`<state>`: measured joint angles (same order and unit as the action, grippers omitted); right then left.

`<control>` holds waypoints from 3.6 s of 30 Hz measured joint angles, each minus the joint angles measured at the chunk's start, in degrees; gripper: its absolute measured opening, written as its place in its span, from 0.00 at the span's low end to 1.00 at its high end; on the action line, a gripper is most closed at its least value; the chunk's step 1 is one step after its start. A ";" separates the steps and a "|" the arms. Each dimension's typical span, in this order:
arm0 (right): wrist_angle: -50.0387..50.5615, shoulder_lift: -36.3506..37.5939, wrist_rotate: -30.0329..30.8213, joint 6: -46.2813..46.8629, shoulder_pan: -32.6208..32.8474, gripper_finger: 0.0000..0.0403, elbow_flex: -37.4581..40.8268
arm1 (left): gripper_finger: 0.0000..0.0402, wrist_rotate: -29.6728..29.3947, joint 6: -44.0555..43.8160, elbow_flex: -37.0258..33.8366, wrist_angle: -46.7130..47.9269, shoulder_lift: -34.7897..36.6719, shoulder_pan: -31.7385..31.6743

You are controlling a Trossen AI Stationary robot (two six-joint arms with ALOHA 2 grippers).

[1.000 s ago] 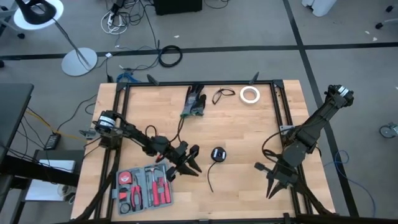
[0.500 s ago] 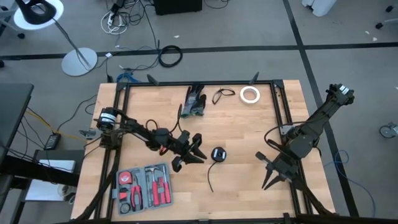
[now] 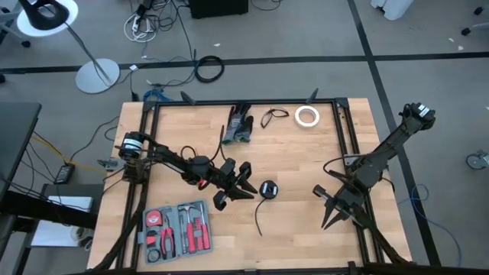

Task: Coil cords
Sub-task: Return to Home Position

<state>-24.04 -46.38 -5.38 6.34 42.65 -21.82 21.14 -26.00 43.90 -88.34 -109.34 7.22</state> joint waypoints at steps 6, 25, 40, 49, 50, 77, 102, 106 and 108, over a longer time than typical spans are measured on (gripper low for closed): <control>0.00 2.63 -0.20 -0.02 0.00 0.08 7.18 | 0.25 0.01 0.00 0.02 3.18 0.00 0.00; 0.10 14.33 -0.20 -0.06 -0.02 0.08 18.35 | 0.25 -0.22 0.00 -1.34 5.37 -0.01 -1.06; 1.69 25.68 -0.09 -0.08 -0.04 0.08 21.24 | 0.25 -1.70 -0.04 -26.70 12.07 18.08 -1.20; 1.64 34.93 -0.24 -0.08 -0.14 0.08 21.26 | 0.25 -1.70 -0.03 -36.80 12.99 30.26 -1.29; 1.65 36.07 -0.22 -0.08 -0.20 0.08 21.26 | 0.25 -1.70 -0.01 -37.64 13.27 31.46 -1.29; 13.21 46.17 -0.68 -0.06 -12.37 0.08 21.35 | 0.25 -2.49 0.15 -43.47 23.28 64.18 -2.75; 22.75 46.19 0.41 -0.06 -41.77 0.08 21.37 | 0.25 -3.25 0.20 -43.50 51.84 83.42 -2.75; 22.75 46.19 0.43 -0.06 -46.93 0.08 21.37 | 0.25 -3.25 0.20 -43.50 55.04 86.55 -2.75; 22.72 46.19 0.41 -0.06 -49.69 0.08 21.37 | 0.25 -3.25 0.18 -43.51 56.91 88.34 -2.75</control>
<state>-1.32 -0.19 -4.97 6.28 -7.03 -0.45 17.89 -25.82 0.39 -31.43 -21.00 4.47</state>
